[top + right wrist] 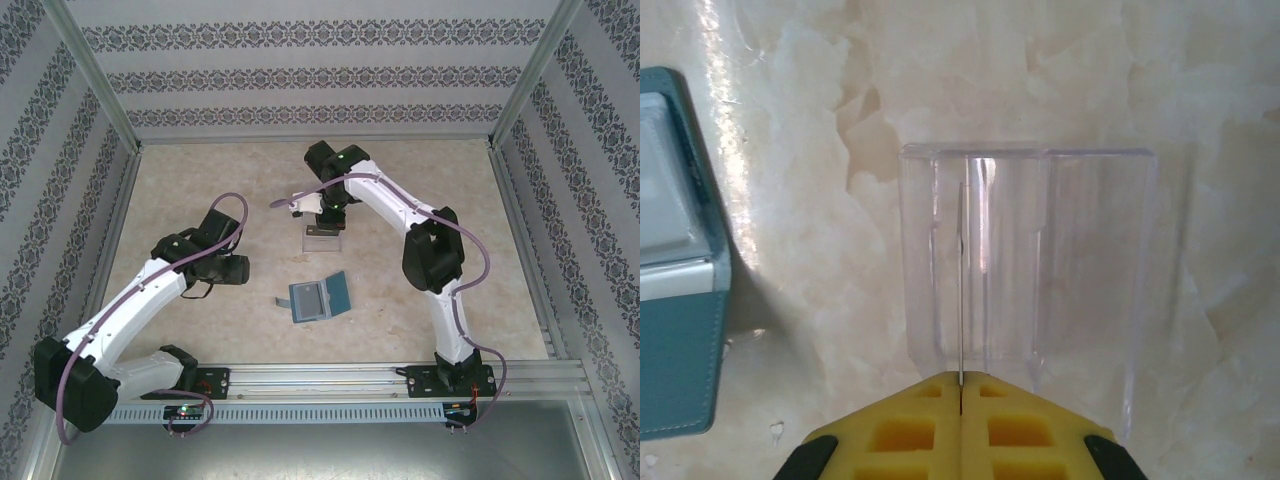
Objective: Take the credit cards out of the card holder
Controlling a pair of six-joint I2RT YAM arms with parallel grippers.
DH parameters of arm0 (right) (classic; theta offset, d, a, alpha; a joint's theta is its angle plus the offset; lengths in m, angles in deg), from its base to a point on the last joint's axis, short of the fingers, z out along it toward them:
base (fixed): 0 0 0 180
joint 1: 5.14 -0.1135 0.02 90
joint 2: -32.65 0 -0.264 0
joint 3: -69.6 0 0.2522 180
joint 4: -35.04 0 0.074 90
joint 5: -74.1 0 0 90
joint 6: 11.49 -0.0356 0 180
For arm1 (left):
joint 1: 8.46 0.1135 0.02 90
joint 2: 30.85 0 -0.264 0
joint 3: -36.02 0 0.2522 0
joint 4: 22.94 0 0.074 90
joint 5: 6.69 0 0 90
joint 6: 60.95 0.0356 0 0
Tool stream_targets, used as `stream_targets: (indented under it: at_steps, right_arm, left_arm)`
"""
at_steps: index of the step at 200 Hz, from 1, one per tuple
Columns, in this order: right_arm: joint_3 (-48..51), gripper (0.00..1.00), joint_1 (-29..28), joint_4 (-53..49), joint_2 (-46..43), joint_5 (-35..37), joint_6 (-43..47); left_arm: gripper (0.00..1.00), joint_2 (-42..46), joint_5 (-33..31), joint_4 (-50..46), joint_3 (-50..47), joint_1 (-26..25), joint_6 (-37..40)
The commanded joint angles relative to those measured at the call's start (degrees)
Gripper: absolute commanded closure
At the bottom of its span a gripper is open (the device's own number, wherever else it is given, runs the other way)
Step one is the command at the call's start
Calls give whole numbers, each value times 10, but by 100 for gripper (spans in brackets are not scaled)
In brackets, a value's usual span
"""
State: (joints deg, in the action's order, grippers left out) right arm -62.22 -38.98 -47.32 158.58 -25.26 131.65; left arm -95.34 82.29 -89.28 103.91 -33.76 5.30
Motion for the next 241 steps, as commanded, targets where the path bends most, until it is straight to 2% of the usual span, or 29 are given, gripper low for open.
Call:
stream_targets:
  at_steps: [1, 69, 123, 214, 241]
  right_arm:
    - [-34, 100, 7, -34, 20, 8, 17]
    - [-63, 100, 3, -69, 59, -20, 25]
    - [-45, 100, -3, -83, 68, -22, 21]
    - [-33, 100, -3, -98, 95, -77, 19]
    - [-41, 94, -3, -105, 103, -78, 17]
  left_arm:
    - [45, 17, -26, 11, -13, 8, 18]
    - [45, 31, -29, 13, -17, 8, 18]
    - [44, 29, -24, 12, -17, 7, 18]
    - [44, 23, -17, 14, -17, 7, 21]
    - [44, 22, -19, 12, -16, 7, 21]
